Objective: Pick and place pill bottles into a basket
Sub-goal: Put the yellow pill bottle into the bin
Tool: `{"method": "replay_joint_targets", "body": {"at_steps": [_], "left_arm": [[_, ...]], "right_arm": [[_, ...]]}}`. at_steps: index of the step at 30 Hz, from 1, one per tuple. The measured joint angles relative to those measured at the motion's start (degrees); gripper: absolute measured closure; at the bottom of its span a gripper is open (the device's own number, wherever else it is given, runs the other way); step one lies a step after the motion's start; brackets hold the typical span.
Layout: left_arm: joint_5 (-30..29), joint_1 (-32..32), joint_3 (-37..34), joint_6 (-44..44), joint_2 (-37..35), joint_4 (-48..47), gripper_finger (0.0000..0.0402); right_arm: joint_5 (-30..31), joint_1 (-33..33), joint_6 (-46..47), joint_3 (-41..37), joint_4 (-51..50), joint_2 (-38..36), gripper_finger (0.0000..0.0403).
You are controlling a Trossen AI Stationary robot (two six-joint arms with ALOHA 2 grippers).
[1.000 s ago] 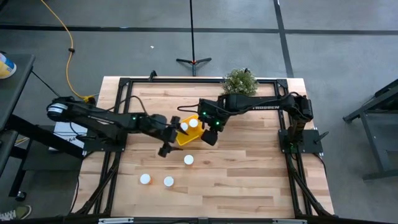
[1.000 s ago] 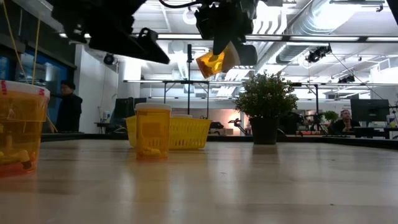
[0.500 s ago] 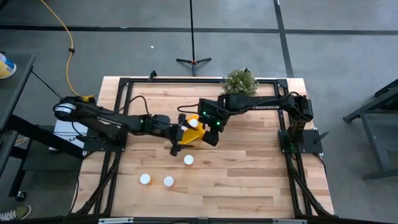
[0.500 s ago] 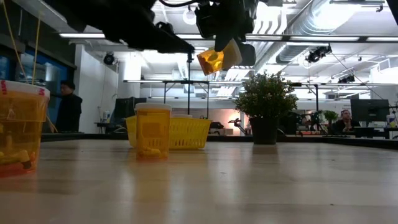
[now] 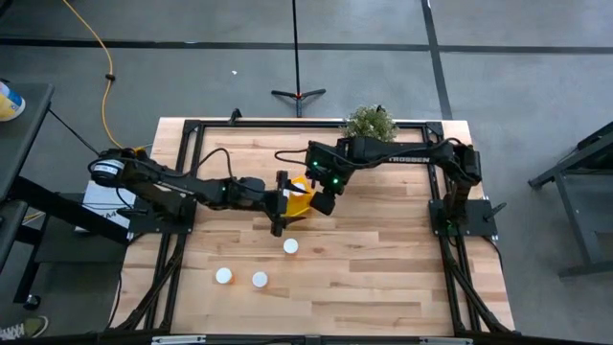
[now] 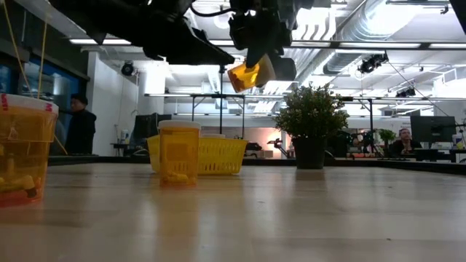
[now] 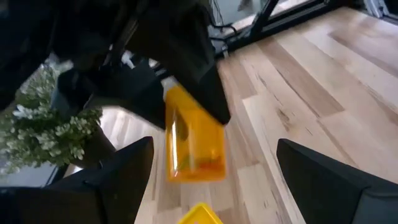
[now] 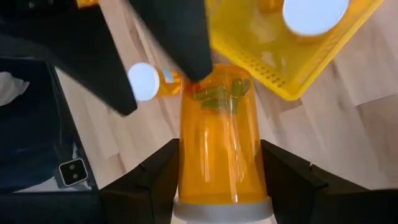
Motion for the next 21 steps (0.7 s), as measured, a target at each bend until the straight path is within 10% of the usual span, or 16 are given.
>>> {"method": "replay_joint_targets", "body": {"at_steps": [21], "left_arm": [[-9.4,0.1,7.8,3.8,8.7,-4.6,0.0025]], "right_arm": [[1.1,-2.1,-1.5,0.0,1.1,0.0,0.0211]]}}
